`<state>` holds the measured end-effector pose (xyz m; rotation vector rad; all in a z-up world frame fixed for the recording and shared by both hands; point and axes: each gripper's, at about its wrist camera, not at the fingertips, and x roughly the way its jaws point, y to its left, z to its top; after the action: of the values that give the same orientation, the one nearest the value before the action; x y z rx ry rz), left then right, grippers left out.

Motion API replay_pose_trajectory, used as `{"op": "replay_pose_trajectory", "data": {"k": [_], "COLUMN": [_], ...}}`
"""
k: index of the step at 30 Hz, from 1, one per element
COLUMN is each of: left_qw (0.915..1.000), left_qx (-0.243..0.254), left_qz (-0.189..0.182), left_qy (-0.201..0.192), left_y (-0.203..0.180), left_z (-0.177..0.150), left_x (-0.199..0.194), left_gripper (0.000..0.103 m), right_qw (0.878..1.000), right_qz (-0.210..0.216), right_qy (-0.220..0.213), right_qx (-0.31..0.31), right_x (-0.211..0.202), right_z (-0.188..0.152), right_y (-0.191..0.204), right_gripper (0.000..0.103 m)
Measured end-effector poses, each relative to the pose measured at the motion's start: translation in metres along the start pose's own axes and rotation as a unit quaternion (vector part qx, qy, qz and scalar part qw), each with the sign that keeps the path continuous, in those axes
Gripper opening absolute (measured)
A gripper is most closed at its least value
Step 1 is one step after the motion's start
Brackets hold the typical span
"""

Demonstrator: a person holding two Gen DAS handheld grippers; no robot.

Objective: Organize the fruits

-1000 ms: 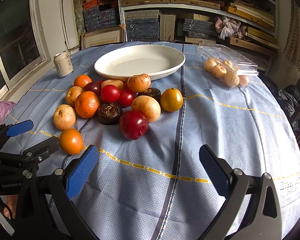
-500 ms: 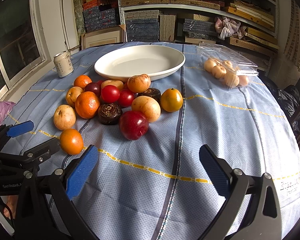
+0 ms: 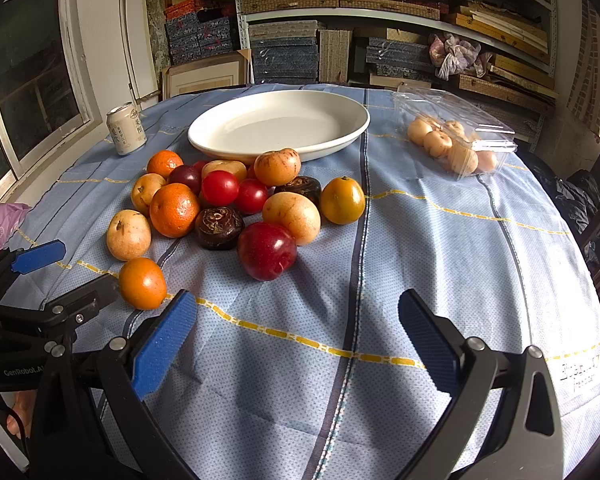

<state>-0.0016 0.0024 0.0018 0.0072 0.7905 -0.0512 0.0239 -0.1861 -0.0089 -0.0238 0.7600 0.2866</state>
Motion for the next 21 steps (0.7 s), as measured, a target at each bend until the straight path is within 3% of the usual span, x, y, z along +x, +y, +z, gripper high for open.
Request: {"op": "replay_pose_trajectory", "data": {"k": [21], "left_qw": [1.0000], "left_qx": [0.001], "left_qz": [0.000], "left_qy": [0.003], "left_y": [-0.0010], "left_z": [-0.0015], "left_x": [0.0015], "left_gripper": [0.100], "right_qw": [1.000], "right_qz": [0.000], "right_qy": [-0.001], "right_qx": [0.000], "right_x": [-0.0011], "right_z": [0.0003], "right_y": [0.0005], "right_gripper": [0.099]}}
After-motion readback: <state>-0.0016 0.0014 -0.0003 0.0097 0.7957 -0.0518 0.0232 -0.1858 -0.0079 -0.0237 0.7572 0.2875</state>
